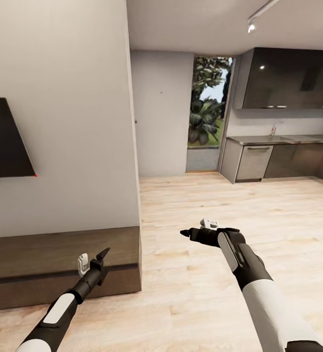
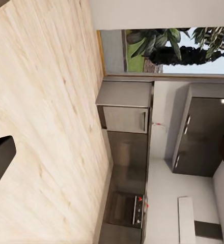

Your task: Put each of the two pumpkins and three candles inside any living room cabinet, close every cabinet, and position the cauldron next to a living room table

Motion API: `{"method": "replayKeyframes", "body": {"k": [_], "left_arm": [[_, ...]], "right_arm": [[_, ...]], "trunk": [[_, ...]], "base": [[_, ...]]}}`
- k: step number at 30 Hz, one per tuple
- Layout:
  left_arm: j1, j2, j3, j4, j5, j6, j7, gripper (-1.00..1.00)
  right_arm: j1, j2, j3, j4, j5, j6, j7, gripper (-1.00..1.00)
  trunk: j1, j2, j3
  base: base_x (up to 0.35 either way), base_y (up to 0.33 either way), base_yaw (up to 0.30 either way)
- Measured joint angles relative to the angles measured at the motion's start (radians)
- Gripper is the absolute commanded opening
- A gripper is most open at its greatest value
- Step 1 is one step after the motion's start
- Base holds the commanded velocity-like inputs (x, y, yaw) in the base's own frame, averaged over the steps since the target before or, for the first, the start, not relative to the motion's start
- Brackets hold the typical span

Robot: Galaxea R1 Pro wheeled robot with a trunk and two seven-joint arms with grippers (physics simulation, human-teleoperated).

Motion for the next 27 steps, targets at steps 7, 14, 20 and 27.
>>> {"method": "replayKeyframes", "body": {"k": [7,14,20,27], "left_arm": [[0.0,0.009,0.0,0.001,0.0,0.0,0.001,1.0],[0.0,0.022,0.0,0.0,0.001,0.0,0.001,1.0],[0.0,0.026,0.0,0.0,0.001,0.0,0.0,1.0],[0.0,0.026,0.0,0.0,0.001,0.0,0.0,1.0]], "right_arm": [[0.0,0.0,0.0,0.0,0.001,0.001,0.0,1.0],[0.001,0.0,0.0,0.0,0.001,0.001,0.0,1.0],[0.001,0.0,0.001,0.0,0.001,0.002,0.0,1.0],[0.001,0.0,0.002,0.0,0.001,0.002,0.0,1.0]], "trunk": [[0.027,-0.049,-0.022],[0.054,-0.098,-0.044],[0.077,-0.14,-0.063],[0.104,-0.189,-0.085]], "base": [[0.0,0.0,0.0],[0.0,0.0,0.0],[0.0,0.0,0.0],[0.0,0.0,0.0]]}}
